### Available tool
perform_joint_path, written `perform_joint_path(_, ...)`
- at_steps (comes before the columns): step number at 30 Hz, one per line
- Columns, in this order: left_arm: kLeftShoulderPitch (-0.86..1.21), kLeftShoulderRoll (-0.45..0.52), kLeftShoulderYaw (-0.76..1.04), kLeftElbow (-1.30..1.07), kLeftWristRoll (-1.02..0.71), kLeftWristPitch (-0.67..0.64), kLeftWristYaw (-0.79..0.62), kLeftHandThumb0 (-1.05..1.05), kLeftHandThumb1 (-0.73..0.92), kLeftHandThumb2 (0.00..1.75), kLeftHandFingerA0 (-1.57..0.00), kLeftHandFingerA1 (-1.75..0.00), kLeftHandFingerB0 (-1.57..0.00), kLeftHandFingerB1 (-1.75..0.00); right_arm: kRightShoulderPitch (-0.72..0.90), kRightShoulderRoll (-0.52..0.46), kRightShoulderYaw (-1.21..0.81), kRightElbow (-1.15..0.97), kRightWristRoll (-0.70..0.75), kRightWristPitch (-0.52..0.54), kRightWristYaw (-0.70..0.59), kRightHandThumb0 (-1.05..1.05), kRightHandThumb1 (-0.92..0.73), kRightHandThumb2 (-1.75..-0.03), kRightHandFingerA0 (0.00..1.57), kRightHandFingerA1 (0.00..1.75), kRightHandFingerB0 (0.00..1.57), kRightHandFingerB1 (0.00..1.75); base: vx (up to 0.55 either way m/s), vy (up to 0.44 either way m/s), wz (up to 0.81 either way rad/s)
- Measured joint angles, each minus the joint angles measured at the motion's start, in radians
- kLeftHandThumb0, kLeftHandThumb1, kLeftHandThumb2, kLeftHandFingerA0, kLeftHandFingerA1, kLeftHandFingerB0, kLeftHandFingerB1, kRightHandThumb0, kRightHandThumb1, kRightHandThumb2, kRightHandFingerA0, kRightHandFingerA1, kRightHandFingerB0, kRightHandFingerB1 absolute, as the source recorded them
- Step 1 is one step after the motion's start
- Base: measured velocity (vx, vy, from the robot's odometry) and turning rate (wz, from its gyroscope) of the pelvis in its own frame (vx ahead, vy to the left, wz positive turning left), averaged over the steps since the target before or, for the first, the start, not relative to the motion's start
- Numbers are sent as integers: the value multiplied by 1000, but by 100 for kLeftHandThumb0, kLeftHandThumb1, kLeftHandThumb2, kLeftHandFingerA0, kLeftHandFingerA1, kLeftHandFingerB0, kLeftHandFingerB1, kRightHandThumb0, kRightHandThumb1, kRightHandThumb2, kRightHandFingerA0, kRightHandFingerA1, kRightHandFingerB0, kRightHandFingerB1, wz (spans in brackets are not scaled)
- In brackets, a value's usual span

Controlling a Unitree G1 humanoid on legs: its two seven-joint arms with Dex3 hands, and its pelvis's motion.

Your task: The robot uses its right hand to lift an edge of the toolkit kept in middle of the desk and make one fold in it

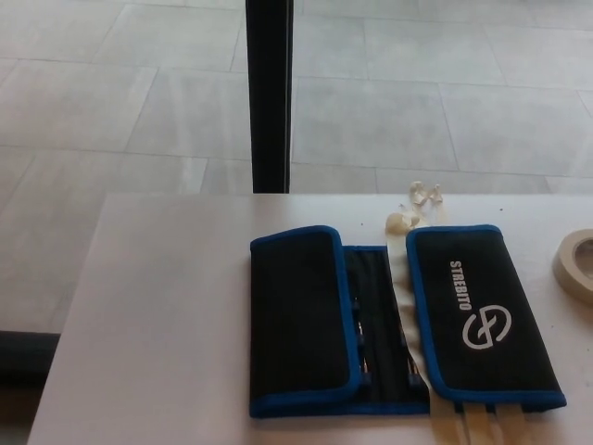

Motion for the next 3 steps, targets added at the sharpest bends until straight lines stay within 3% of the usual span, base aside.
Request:
perform_joint_path(1,0,-1,3,0,0,0,0,-83,92,71,-54,-64,-39,-49,7,6,-7,17,0,-15,-8,-74,-63,-111,70,114,7,69,0,0,0)
perform_joint_path(3,1,-2,7,0,-1,0,0,-84,92,72,-56,-66,-38,-49,13,14,-16,40,0,-36,-17,-73,-65,-112,73,114,15,74,0,0,0)
